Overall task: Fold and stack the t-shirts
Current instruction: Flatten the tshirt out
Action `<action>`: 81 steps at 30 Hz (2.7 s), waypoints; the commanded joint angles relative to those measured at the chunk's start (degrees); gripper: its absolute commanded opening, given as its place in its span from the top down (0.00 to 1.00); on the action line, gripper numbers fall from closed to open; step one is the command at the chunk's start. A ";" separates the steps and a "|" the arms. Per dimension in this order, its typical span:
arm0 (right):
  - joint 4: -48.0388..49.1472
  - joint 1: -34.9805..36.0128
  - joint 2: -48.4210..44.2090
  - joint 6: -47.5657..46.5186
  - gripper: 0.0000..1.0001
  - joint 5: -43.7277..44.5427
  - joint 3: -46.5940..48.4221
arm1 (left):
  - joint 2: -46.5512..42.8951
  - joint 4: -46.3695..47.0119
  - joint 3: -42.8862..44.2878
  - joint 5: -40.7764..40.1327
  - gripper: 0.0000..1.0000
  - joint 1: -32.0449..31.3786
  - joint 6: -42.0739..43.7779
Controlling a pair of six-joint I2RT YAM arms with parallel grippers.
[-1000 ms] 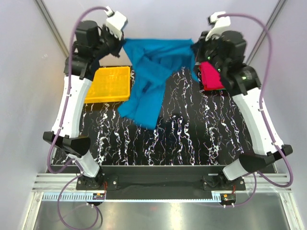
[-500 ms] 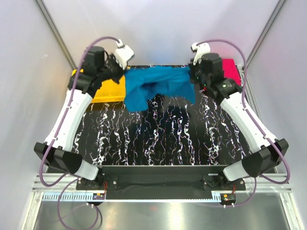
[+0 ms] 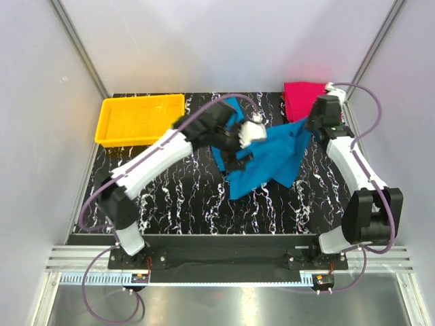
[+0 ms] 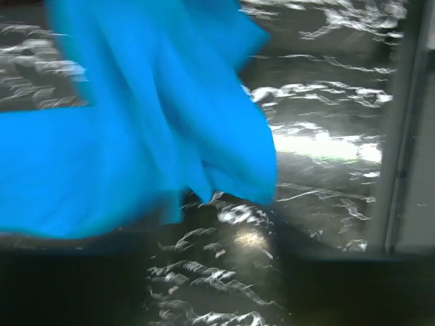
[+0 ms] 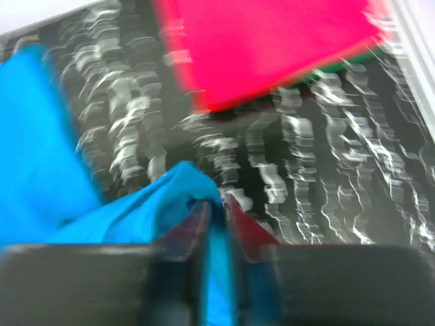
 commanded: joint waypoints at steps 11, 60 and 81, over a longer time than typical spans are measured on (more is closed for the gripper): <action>-10.77 -15.77 1.04 13.50 0.14 -4.22 4.39 | -3.90 8.53 -8.31 -8.72 0.05 5.01 -8.12; -35.66 17.98 7.74 14.82 1.00 -29.14 66.72 | -21.21 3.63 -19.23 -16.13 0.01 32.00 -5.50; -25.73 -9.00 -2.05 14.91 1.00 -24.01 16.16 | 10.33 13.63 -13.33 -19.99 0.11 7.92 -0.66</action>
